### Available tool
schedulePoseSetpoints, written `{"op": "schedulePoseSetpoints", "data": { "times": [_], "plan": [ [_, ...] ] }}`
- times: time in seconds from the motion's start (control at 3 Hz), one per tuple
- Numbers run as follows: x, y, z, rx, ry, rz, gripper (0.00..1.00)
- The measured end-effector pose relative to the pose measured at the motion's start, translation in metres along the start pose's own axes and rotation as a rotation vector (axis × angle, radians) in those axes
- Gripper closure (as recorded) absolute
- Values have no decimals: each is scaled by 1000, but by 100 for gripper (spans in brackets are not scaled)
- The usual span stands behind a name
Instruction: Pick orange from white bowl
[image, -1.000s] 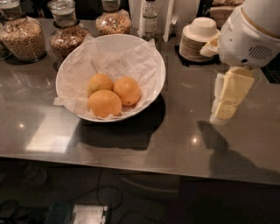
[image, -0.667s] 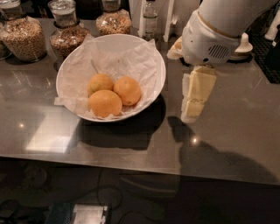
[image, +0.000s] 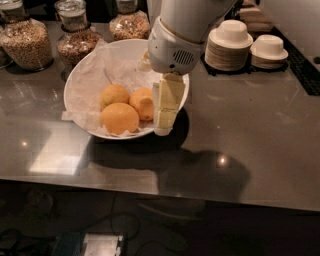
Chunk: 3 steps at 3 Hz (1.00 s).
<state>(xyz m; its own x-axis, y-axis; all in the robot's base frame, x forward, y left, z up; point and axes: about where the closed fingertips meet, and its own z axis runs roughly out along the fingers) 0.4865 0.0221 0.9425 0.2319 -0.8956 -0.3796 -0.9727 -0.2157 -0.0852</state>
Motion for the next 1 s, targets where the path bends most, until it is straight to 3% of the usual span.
{"op": "schedulePoseSetpoints", "data": {
  "times": [0.33,0.67,1.0],
  "plan": [
    [0,0,0,0,0,0,0],
    [5,-22,0,9,-9,70,0],
    [16,-72,0,34,-19,219,0]
  ]
}}
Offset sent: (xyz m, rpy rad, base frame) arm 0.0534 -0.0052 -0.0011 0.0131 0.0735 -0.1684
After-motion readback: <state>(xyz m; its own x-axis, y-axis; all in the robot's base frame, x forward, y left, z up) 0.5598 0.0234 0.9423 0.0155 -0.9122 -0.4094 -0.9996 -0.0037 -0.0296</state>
